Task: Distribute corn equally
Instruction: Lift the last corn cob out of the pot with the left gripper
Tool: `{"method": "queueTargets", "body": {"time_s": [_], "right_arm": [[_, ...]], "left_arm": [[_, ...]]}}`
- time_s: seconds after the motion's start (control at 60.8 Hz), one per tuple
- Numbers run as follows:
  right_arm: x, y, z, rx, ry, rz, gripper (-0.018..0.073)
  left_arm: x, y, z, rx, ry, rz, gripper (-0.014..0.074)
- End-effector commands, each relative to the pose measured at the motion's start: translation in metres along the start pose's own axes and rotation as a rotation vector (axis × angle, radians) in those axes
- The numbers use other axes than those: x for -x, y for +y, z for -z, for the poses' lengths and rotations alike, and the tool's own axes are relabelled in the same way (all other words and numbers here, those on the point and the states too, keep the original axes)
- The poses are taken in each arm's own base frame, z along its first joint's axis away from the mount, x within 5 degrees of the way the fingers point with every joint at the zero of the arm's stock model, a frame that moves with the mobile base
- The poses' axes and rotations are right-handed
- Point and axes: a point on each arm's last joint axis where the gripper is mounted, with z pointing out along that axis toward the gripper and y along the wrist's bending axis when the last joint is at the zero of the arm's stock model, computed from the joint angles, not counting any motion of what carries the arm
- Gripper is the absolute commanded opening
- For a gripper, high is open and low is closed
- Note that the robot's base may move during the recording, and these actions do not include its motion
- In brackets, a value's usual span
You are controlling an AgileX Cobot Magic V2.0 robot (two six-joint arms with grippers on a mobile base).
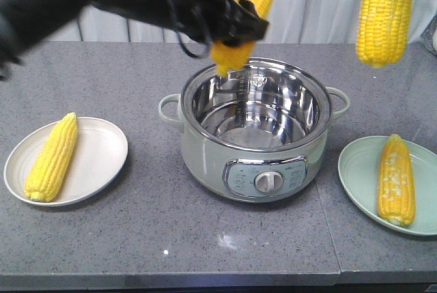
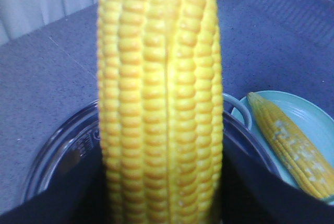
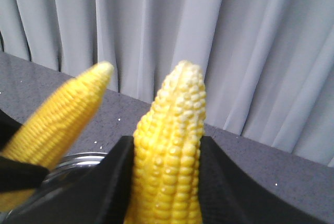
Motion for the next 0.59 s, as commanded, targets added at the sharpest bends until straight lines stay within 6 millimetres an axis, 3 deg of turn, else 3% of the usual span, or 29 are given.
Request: {"method": "queueTargets", "body": {"time_s": [0.0,0.115,0.263,0.576], "right_arm": [[0.017,0.001,0.022,-0.016,-0.101,-0.011,-0.0005],[0.014,0.004,0.021,0.014,-0.067,-0.015,-0.0005],[0.012,0.006,0.021,0.028,-0.041,-0.013,-0.0005],[0.011,0.006,0.021,0.031,-0.033,-0.008,-0.0005]], "left_arm": [[0.03,-0.014,0.071,0.013,-0.15,-0.004,-0.0008],[0.036,-0.021,0.108,0.04,-0.184,-0.037,-0.0008],[0.039,-0.026,0.133,0.071,-0.217,-0.076,-0.0008],[0.034,-0.029,0.139,0.061,-0.167,-0.08,-0.0006]]}}
